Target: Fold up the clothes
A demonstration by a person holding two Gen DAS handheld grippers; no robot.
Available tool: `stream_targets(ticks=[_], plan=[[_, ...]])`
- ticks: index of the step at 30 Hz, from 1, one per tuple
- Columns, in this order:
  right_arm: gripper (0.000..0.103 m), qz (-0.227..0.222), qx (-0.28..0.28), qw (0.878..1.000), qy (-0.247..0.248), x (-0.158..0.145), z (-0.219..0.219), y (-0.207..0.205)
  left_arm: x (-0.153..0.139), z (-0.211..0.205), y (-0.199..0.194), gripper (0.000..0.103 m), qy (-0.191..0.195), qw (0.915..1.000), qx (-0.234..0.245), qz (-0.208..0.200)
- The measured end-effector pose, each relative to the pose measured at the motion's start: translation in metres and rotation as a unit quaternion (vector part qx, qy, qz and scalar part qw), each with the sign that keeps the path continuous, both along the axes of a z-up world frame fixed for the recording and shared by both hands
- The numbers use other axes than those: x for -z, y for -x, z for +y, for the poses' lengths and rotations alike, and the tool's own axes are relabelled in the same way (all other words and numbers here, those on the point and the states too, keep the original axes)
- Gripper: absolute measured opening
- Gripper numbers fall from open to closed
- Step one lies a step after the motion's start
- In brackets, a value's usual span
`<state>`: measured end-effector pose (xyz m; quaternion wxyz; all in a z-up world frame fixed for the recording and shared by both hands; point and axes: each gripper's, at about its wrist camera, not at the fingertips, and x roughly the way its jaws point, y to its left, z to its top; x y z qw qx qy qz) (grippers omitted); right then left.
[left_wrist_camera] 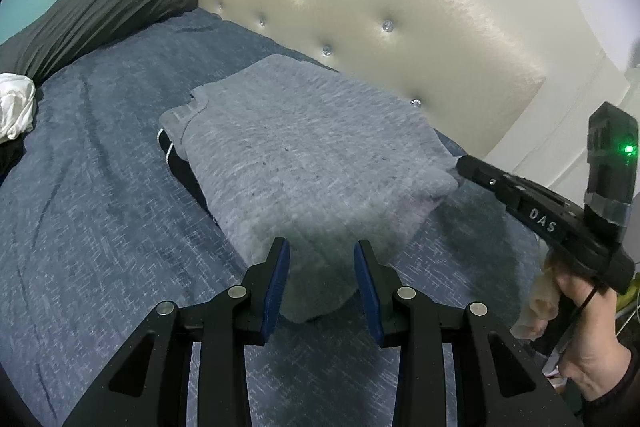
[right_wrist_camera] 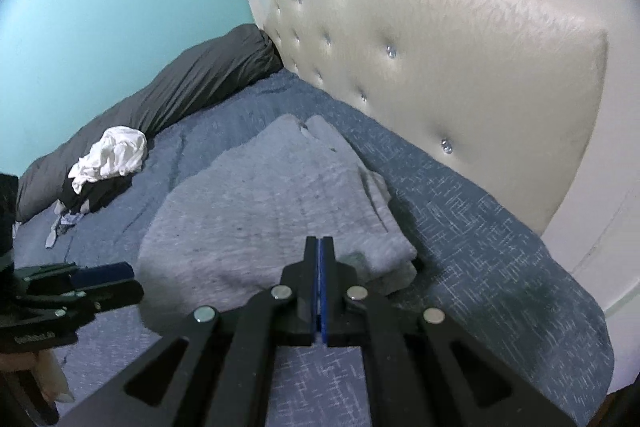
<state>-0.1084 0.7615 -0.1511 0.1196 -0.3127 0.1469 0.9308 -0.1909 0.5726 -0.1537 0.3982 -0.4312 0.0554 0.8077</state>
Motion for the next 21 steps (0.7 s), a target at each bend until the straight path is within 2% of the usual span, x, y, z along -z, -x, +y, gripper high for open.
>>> stream_targets(ticks=[6,21], plan=[[0.0,0.008,0.005,1.0,-0.011,-0.023,-0.012,-0.02,-0.018,-0.014,-0.018,0.037,-0.009,0.9999,-0.004,0.006],[0.002,0.027,0.013,0.999,-0.016,-0.086,-0.071,-0.088,-0.096,-0.079,-0.072,0.037,-0.04,0.9982,-0.016,0.043]])
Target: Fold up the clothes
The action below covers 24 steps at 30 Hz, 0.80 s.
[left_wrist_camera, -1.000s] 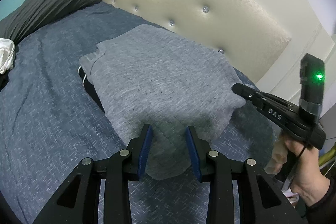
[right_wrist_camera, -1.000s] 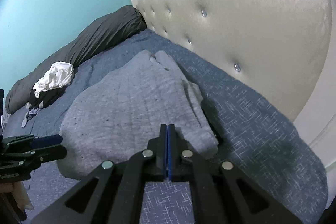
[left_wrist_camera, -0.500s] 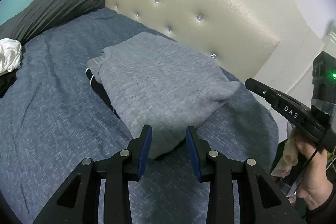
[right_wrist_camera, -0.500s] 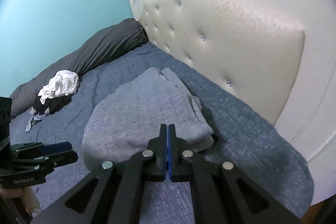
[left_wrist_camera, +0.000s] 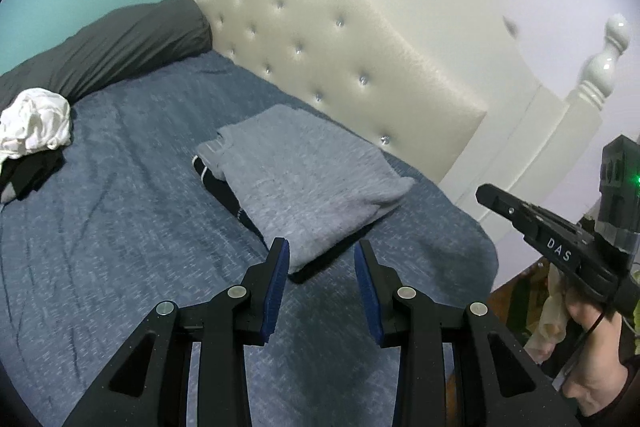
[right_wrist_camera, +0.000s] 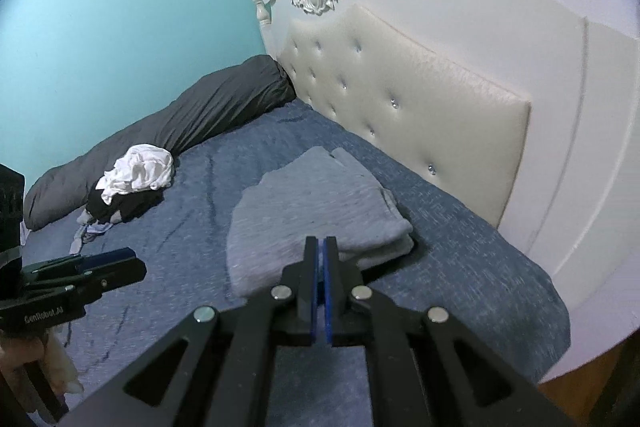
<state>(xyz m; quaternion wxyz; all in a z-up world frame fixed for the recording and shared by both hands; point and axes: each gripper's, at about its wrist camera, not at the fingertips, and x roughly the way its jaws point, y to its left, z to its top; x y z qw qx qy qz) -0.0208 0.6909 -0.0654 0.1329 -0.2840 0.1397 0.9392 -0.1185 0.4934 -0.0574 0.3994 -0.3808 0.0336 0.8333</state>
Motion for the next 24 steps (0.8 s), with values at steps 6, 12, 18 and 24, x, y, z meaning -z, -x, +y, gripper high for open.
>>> stream_targets(ticks=[6,12,18,24], plan=[[0.002,0.005,0.005,1.0,-0.006,-0.02,-0.032,-0.031,-0.025,-0.029,-0.025,0.04,-0.002,0.9998,0.005,0.02],[0.003,0.01,0.012,1.0,-0.005,-0.036,-0.056,-0.056,-0.043,-0.056,-0.045,0.047,-0.009,0.9994,0.003,0.033],[0.005,0.013,0.014,1.0,-0.009,-0.047,-0.082,-0.077,-0.053,-0.08,-0.061,0.052,-0.013,0.999,0.003,0.042],[0.011,0.016,0.016,1.0,-0.005,-0.053,-0.101,-0.094,-0.057,-0.101,-0.076,0.059,-0.011,0.9987,0.003,0.049]])
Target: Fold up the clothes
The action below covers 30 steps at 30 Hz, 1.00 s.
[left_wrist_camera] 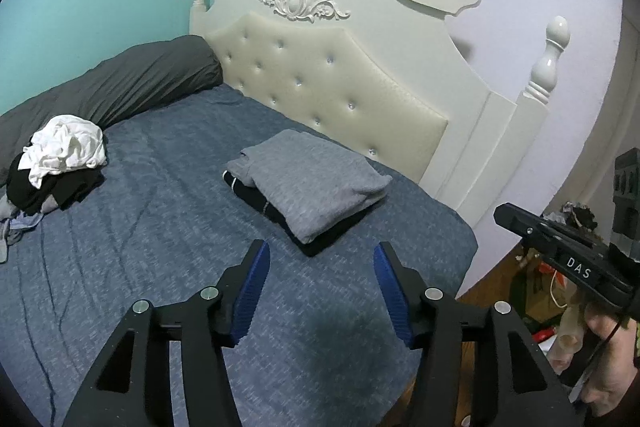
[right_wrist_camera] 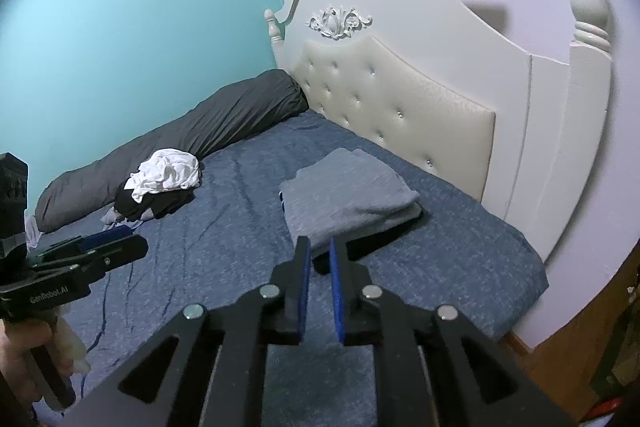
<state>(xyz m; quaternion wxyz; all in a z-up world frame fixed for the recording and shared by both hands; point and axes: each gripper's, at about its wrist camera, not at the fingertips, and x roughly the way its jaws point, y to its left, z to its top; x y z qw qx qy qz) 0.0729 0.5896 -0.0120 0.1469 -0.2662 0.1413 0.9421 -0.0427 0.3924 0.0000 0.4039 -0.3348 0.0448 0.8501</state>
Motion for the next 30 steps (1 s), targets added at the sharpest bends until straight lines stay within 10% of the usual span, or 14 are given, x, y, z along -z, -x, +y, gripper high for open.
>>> stream_targets(ticks=[30], plan=[[0.058,0.009,0.009,1.0,-0.012,-0.016,-0.069,-0.062,-0.013,-0.058,-0.047,0.087,-0.004,0.9997,0.002,0.023]])
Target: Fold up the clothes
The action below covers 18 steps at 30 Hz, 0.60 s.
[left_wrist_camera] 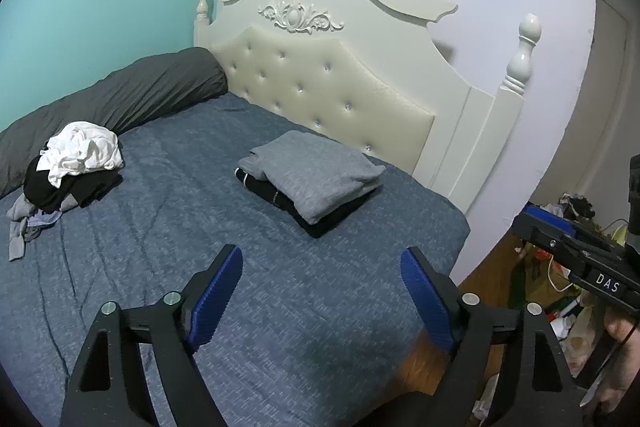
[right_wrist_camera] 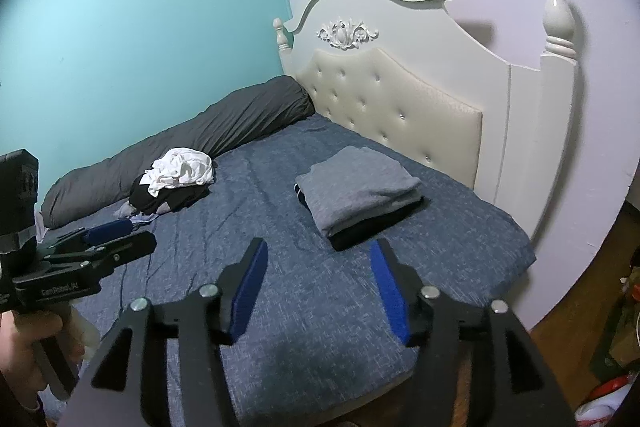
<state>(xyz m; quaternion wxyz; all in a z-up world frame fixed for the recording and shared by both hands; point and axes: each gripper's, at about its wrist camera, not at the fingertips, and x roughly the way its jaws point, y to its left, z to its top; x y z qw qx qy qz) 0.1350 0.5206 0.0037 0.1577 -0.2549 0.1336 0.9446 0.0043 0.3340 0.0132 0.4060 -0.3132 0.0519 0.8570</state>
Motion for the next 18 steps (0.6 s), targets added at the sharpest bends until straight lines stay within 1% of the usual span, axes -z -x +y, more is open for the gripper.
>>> stream_targets(ticks=[3,7,11,18], plan=[[0.063,-0.001,0.003,1.0,-0.003,0.0,-0.004,-0.002,-0.002,-0.004,-0.003,0.09,-0.001,1.0,-0.004,0.005],[0.066,-0.002,0.008,1.0,0.002,0.002,-0.007,-0.007,-0.004,-0.008,-0.006,0.091,-0.002,1.0,-0.006,0.006],[0.07,-0.003,0.015,1.0,0.002,0.003,-0.009,-0.011,-0.005,-0.011,-0.01,0.097,-0.002,0.9999,-0.007,0.011],[0.076,-0.003,0.026,1.0,-0.008,0.0,-0.015,-0.017,-0.006,-0.014,-0.017,0.099,-0.001,0.9999,-0.003,0.013]])
